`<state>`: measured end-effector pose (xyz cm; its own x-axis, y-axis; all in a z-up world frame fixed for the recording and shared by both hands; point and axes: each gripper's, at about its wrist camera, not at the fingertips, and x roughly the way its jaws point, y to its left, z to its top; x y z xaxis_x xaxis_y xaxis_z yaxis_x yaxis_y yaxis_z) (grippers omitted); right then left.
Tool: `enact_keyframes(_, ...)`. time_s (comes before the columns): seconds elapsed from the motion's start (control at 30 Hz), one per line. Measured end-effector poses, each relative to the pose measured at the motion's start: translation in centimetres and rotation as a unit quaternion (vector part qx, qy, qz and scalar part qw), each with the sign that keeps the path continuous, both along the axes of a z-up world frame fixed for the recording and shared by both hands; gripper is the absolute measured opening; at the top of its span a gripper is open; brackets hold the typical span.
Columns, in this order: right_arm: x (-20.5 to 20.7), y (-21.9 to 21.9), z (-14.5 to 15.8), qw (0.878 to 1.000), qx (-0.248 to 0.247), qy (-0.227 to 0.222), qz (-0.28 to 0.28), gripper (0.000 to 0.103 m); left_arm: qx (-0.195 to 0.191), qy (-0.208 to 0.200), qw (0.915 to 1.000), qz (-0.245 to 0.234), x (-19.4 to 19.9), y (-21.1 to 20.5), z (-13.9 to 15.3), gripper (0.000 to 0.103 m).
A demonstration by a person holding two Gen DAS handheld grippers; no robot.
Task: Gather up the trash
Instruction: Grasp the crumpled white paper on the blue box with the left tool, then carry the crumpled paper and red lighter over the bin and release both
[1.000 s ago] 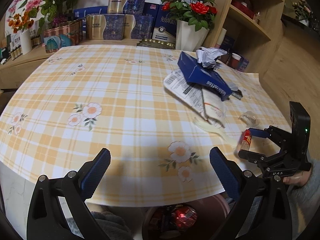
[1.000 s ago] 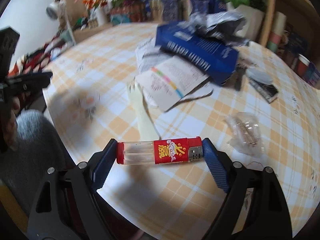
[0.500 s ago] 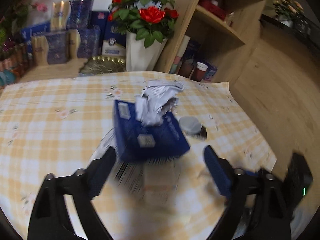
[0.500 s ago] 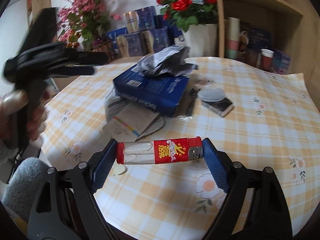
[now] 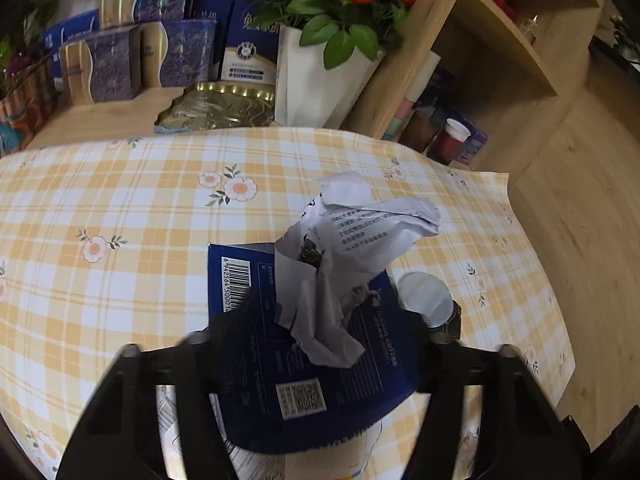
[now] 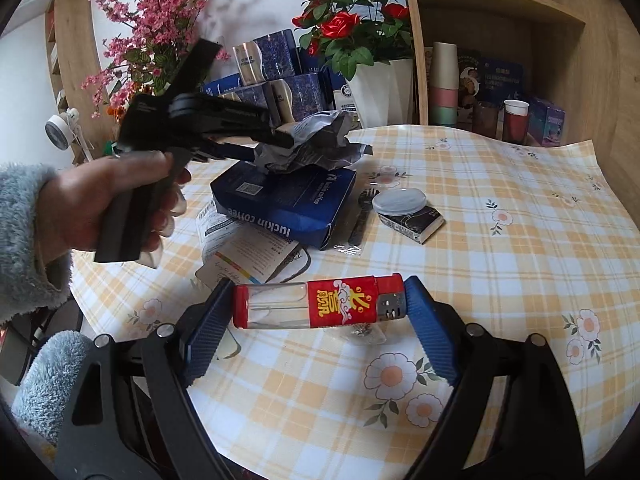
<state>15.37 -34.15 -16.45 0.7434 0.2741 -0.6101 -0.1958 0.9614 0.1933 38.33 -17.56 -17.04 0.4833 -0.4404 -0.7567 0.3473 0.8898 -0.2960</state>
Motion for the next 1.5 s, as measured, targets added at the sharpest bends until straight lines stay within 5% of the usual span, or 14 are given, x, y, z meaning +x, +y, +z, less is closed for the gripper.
enact_keyframes(0.03,-0.1,0.0,0.0,1.0,0.001,0.0,-0.001,0.084,0.012,0.0,0.9999,-0.002,0.1,-0.2,-0.2,0.026)
enact_keyframes(0.13,-0.3,0.0,0.0,1.0,0.003,0.0,-0.003,0.084,0.028,-0.029,0.9991,-0.014,-0.6,-0.1,0.1,0.024)
enact_keyframes(0.43,-1.0,0.6,0.7,1.0,0.006,-0.006,-0.005,0.084,-0.007,-0.068,0.9974,-0.023,-4.2,3.5,3.4,0.024)
enact_keyframes(0.97,-6.4,4.1,3.7,0.999,0.002,-0.034,0.011,0.084,-0.029,-0.076,0.9937,-0.078,-19.7,11.4,5.1,0.024)
enact_keyframes(1.3,-11.3,5.7,4.4,0.999,0.002,-0.041,0.017,0.084,-0.003,-0.068,0.9881,-0.138,-32.1,12.8,2.1,0.024)
enact_keyframes(1.5,-13.0,6.0,4.1,0.999,0.011,-0.037,0.012,0.084,0.027,-0.022,0.9875,-0.154,-35.1,13.3,-2.1,0.024)
